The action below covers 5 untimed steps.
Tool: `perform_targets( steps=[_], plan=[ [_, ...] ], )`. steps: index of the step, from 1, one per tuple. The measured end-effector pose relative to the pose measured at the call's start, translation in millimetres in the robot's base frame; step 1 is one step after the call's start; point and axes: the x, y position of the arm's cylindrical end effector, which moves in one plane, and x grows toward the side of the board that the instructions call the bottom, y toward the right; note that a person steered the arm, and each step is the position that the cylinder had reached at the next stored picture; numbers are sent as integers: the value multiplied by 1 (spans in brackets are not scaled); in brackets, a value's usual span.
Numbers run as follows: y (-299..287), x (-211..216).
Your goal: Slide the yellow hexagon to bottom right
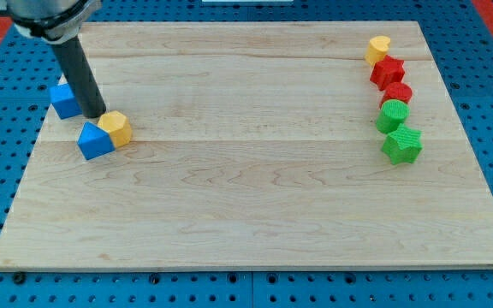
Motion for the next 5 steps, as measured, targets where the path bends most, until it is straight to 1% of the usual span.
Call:
perform_targets(
  steps=[1, 2, 4, 5],
  plan=[
    [10, 38],
    [51, 46],
    [62, 7],
    [179, 58]
  ],
)
